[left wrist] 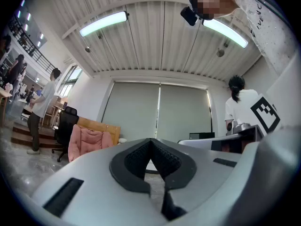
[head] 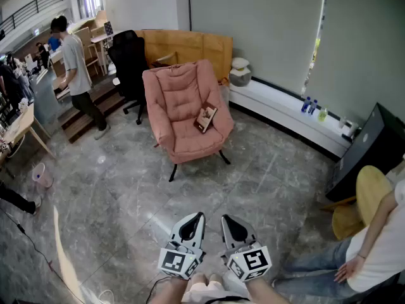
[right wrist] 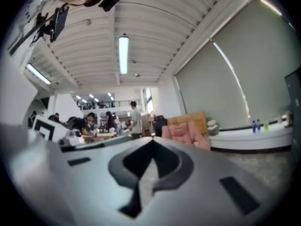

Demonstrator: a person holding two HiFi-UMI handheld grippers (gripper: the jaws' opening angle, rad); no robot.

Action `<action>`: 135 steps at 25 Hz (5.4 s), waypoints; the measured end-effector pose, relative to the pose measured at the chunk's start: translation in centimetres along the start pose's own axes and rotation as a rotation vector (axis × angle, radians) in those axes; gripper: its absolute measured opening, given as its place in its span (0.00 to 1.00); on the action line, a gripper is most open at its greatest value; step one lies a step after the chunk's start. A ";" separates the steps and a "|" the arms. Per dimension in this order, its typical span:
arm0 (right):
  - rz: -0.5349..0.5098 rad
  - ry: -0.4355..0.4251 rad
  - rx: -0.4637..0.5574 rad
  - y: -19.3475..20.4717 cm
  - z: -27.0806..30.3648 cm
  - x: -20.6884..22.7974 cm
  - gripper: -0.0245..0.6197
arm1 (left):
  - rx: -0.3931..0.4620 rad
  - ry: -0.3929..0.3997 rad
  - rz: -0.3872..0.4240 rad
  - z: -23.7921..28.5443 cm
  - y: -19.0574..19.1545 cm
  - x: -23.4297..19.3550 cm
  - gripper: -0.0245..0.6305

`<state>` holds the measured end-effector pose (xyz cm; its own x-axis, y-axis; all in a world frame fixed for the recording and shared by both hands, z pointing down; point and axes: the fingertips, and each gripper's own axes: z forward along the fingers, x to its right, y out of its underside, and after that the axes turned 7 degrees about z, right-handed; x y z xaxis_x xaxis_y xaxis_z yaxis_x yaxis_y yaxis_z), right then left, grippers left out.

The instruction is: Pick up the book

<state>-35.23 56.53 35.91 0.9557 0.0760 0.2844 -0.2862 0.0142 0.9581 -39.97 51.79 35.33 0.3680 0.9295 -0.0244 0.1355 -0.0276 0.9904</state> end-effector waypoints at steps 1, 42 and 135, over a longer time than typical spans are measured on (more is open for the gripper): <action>-0.005 -0.003 0.008 -0.4 -0.1 -0.1 0.06 | 0.001 -0.003 0.001 0.1 -0.2 0.1 0.07; -0.010 0.096 0.028 -4.2 12.9 14.1 0.06 | 0.009 0.044 0.023 19.8 3.0 -4.7 0.07; 0.032 -0.125 -0.179 -7.7 61.0 42.9 0.06 | -0.124 -0.174 -0.012 64.7 15.9 -33.7 0.07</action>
<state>12.18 -1.17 42.91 0.9440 -0.0450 0.3270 -0.3131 0.1913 0.9302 9.36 -3.74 43.13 0.5217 0.8517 -0.0491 0.0309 0.0387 0.9988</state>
